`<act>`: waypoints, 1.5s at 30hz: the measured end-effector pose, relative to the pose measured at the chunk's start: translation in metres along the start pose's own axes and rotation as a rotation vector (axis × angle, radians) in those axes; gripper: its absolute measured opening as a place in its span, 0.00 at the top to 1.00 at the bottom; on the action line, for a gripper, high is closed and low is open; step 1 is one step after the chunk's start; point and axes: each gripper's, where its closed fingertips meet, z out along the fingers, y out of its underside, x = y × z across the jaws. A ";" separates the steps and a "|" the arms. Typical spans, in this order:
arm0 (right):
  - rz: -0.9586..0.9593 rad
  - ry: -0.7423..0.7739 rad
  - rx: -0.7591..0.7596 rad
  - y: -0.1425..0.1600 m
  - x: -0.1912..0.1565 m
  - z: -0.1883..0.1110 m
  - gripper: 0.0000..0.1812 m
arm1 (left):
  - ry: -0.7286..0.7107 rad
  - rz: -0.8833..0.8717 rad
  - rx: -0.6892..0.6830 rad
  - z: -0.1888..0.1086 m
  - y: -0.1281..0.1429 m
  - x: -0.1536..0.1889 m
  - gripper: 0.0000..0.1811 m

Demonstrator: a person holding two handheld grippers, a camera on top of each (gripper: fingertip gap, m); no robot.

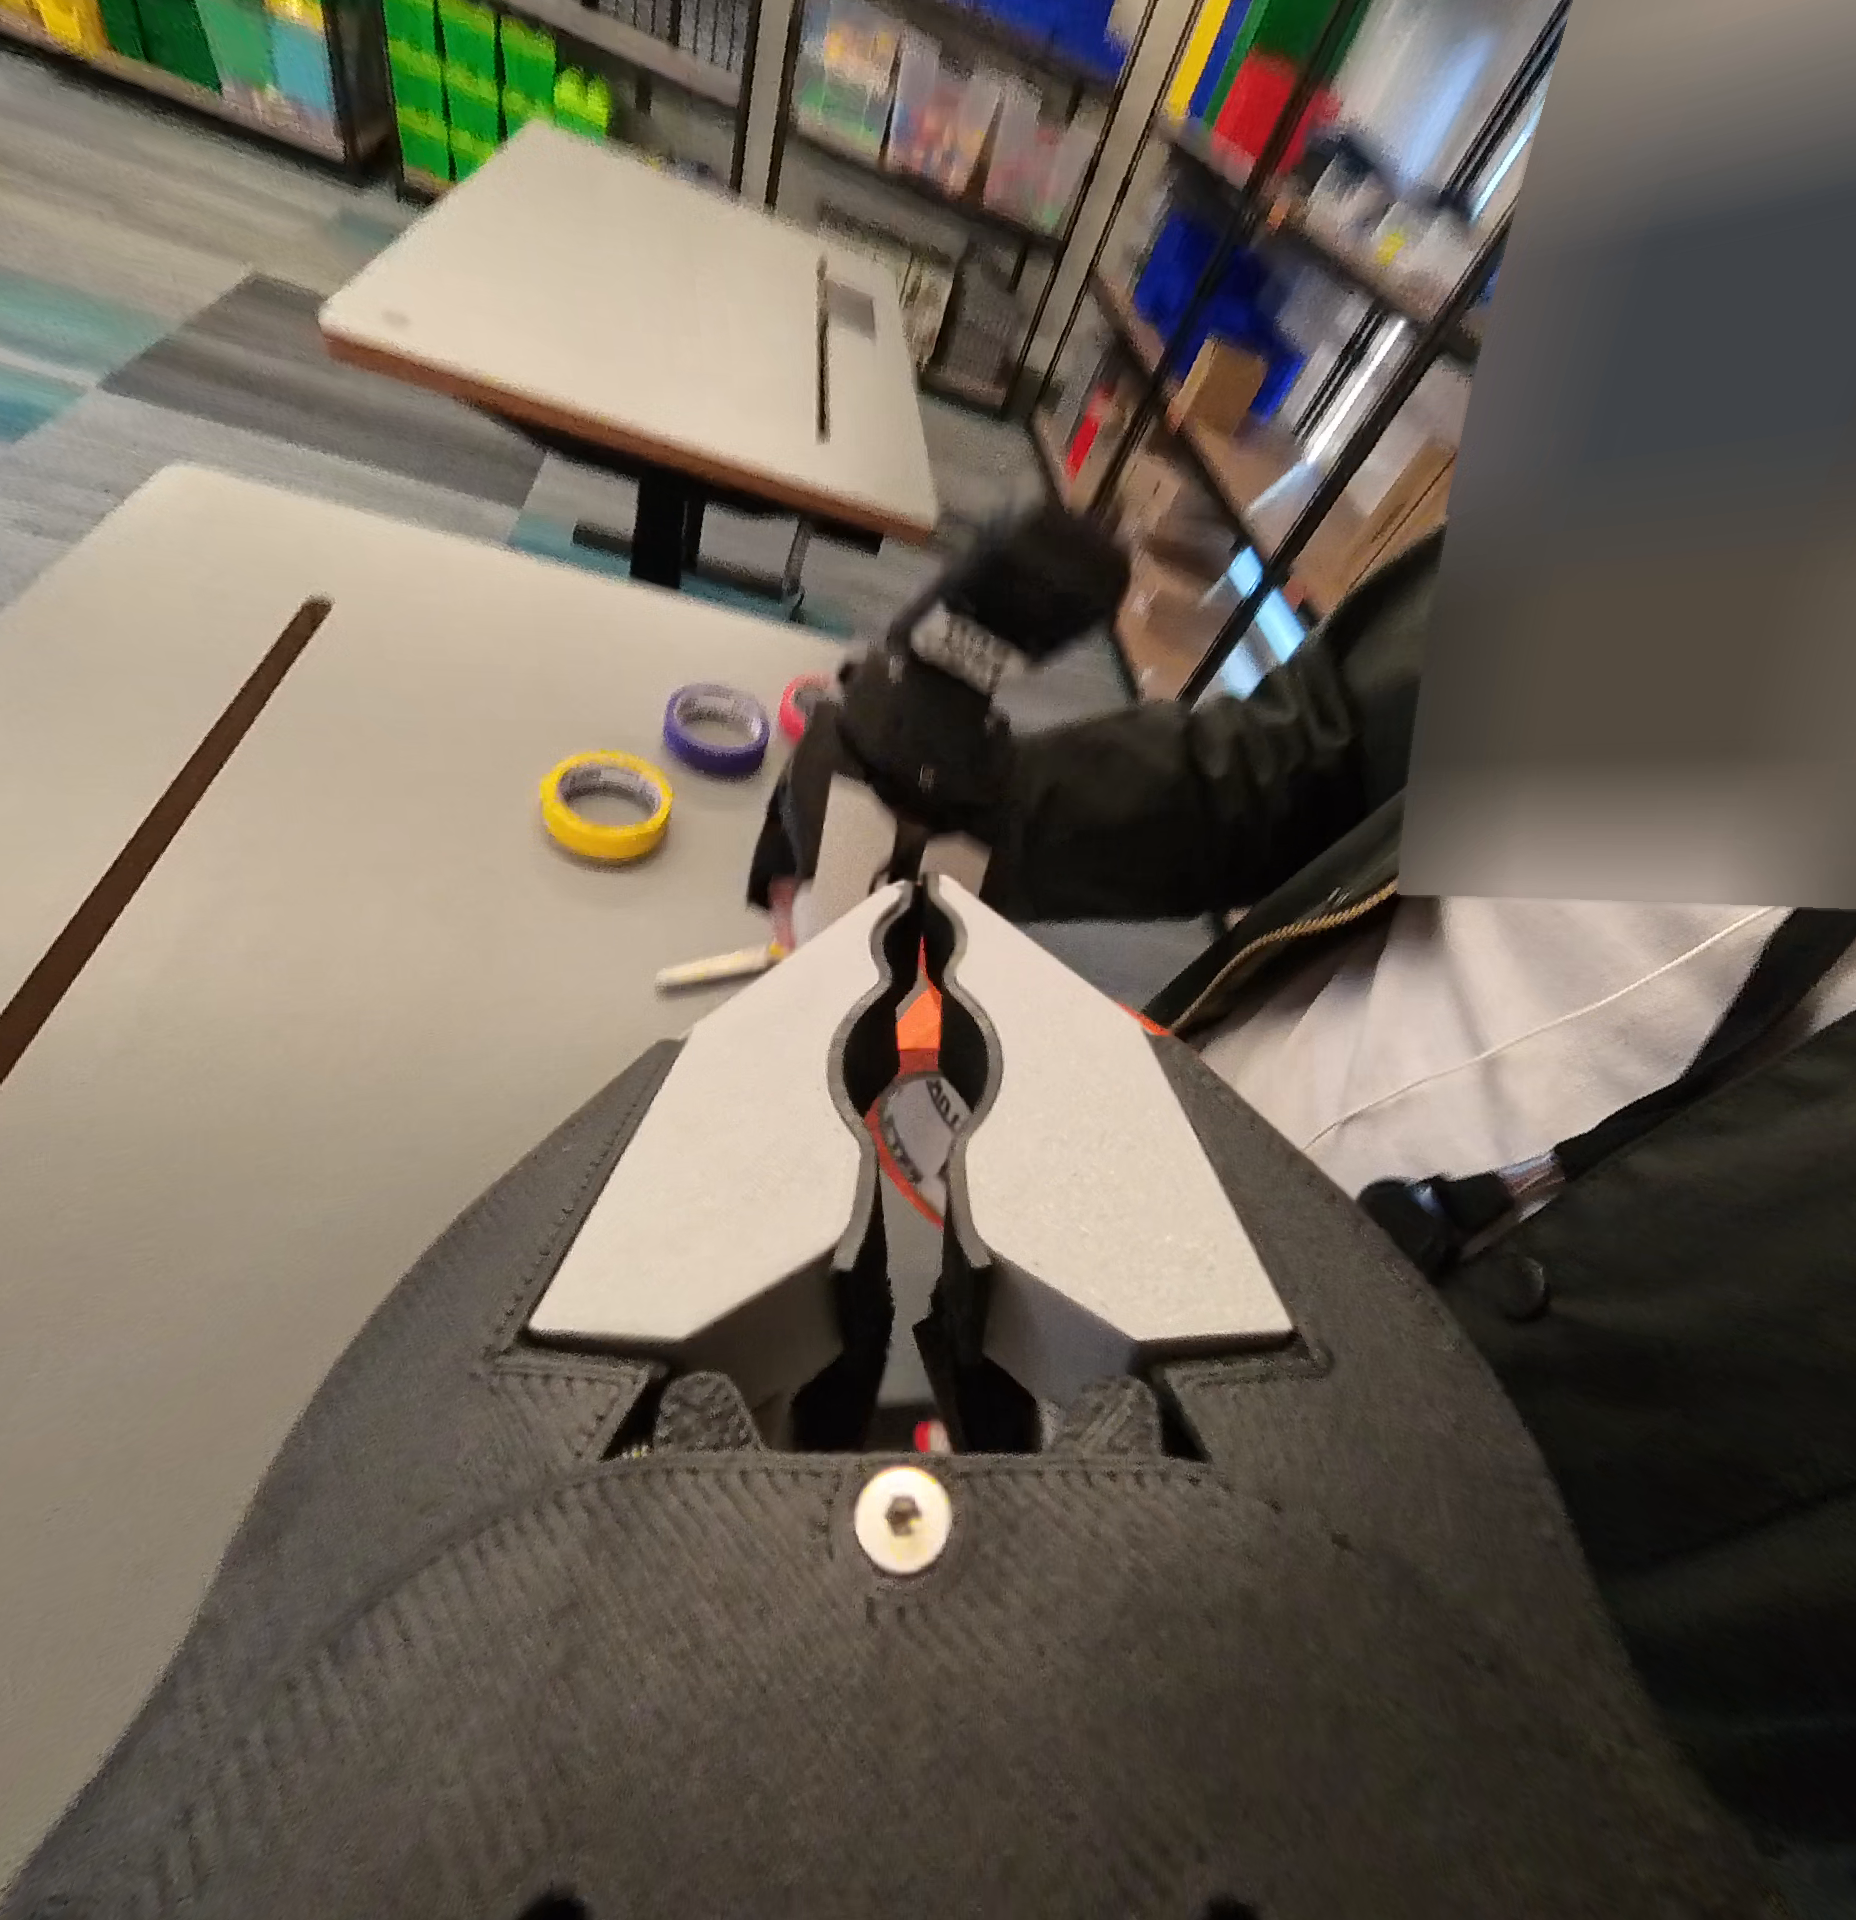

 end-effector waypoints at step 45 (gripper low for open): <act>0.596 0.377 0.011 -0.028 0.063 -0.013 0.76 | -0.532 -0.314 -0.015 -0.008 0.036 -0.085 1.00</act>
